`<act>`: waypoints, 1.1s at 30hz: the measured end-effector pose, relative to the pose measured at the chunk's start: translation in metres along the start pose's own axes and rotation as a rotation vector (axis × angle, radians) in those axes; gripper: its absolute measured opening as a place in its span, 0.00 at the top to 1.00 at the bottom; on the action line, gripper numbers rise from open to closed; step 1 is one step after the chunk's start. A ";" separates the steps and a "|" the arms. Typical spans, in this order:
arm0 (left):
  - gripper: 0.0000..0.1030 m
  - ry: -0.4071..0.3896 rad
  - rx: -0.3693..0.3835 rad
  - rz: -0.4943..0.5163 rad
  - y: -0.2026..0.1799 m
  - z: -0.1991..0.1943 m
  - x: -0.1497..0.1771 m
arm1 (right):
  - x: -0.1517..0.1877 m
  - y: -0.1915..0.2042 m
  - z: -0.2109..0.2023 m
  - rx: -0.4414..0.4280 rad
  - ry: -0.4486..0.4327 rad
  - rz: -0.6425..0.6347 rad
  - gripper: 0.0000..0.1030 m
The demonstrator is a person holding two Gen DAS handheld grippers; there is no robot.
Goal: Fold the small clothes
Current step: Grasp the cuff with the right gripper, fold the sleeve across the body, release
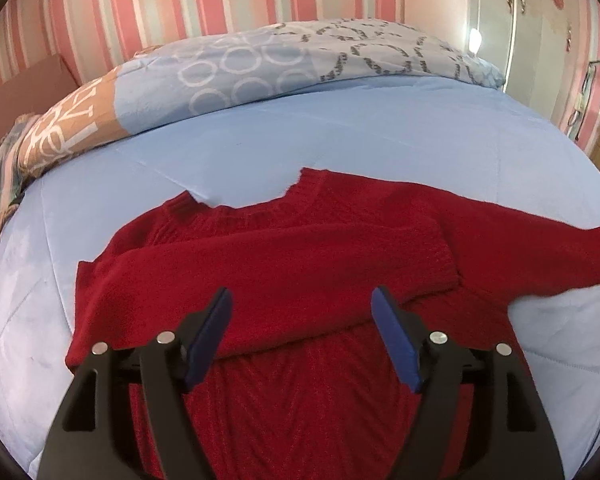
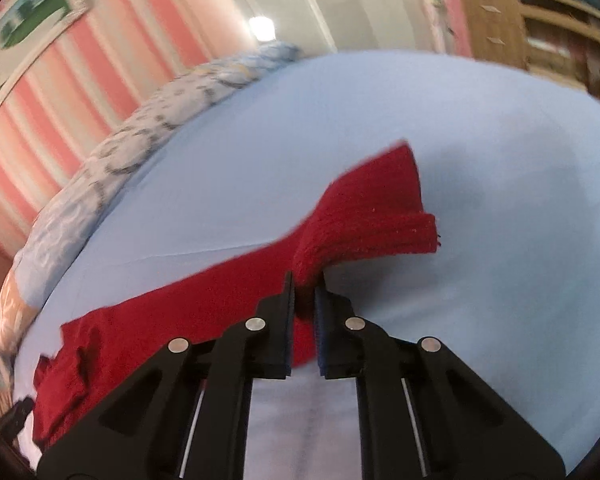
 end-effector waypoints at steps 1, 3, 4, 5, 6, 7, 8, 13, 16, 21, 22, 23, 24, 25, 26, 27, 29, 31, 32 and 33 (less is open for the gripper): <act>0.29 0.002 0.001 -0.002 0.003 0.001 0.000 | 0.000 0.014 -0.004 -0.017 0.000 -0.026 0.91; 0.29 0.005 -0.002 -0.002 0.006 0.003 0.001 | 0.003 0.051 -0.018 -0.067 0.002 -0.090 0.91; 0.29 0.006 -0.002 -0.002 0.007 0.004 0.001 | 0.006 0.070 -0.024 -0.090 0.007 -0.126 0.92; 0.29 0.006 -0.002 -0.002 0.009 0.005 0.002 | 0.014 0.097 -0.032 -0.128 0.021 -0.169 0.92; 0.29 0.002 -0.002 -0.003 0.010 0.006 0.002 | 0.019 0.117 -0.036 -0.160 0.034 -0.190 0.92; 0.29 0.001 -0.002 -0.003 0.012 0.007 0.002 | 0.027 0.138 -0.041 -0.194 0.049 -0.209 0.92; 0.29 0.000 -0.002 -0.005 0.014 0.008 0.003 | 0.039 0.166 -0.043 -0.235 0.075 -0.234 0.91; 0.29 0.016 0.002 -0.024 0.026 0.023 0.008 | 0.108 0.262 -0.043 -0.376 0.209 -0.284 0.92; 0.29 0.023 -0.003 -0.029 0.035 0.026 0.011 | 0.150 0.292 -0.028 -0.393 0.310 -0.337 0.91; 0.29 0.023 0.005 -0.052 0.051 0.024 0.018 | 0.195 0.299 -0.022 -0.426 0.418 -0.467 0.69; 0.29 0.028 0.015 -0.067 0.053 0.024 0.020 | 0.198 0.299 -0.027 -0.443 0.417 -0.480 0.69; 0.29 0.039 0.036 -0.098 0.054 0.025 0.023 | 0.198 0.298 -0.030 -0.445 0.405 -0.506 0.68; 0.29 0.048 0.067 -0.133 0.053 0.025 0.026 | 0.197 0.298 -0.031 -0.444 0.400 -0.524 0.68; 0.29 0.052 0.094 -0.165 0.052 0.023 0.029 | 0.196 0.295 -0.035 -0.450 0.395 -0.533 0.67; 0.29 0.056 0.109 -0.187 0.050 0.021 0.030 | 0.191 0.293 -0.039 -0.455 0.384 -0.539 0.65; 0.29 0.057 0.123 -0.201 0.047 0.019 0.031 | 0.189 0.290 -0.042 -0.453 0.372 -0.541 0.62; 0.28 0.071 0.178 -0.257 0.037 0.014 0.036 | 0.177 0.280 -0.045 -0.443 0.350 -0.530 0.58; 0.26 0.083 0.205 -0.300 0.028 0.011 0.040 | 0.170 0.272 -0.043 -0.430 0.340 -0.502 0.56; 0.24 0.091 0.207 -0.332 0.025 0.011 0.044 | 0.165 0.265 -0.041 -0.421 0.335 -0.484 0.55; 0.24 0.101 0.216 -0.370 0.022 0.011 0.048 | 0.163 0.259 -0.041 -0.414 0.329 -0.469 0.55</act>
Point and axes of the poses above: each gripper's, at about its wrist camera, not at the fingertips, and z roughly the way its jaws point, y to its left, x to its underside, the point moved 10 cm from there along z, roughly the way its jaws point, and after that the axes turned 9 degrees about -y, right-handed, at the moved point
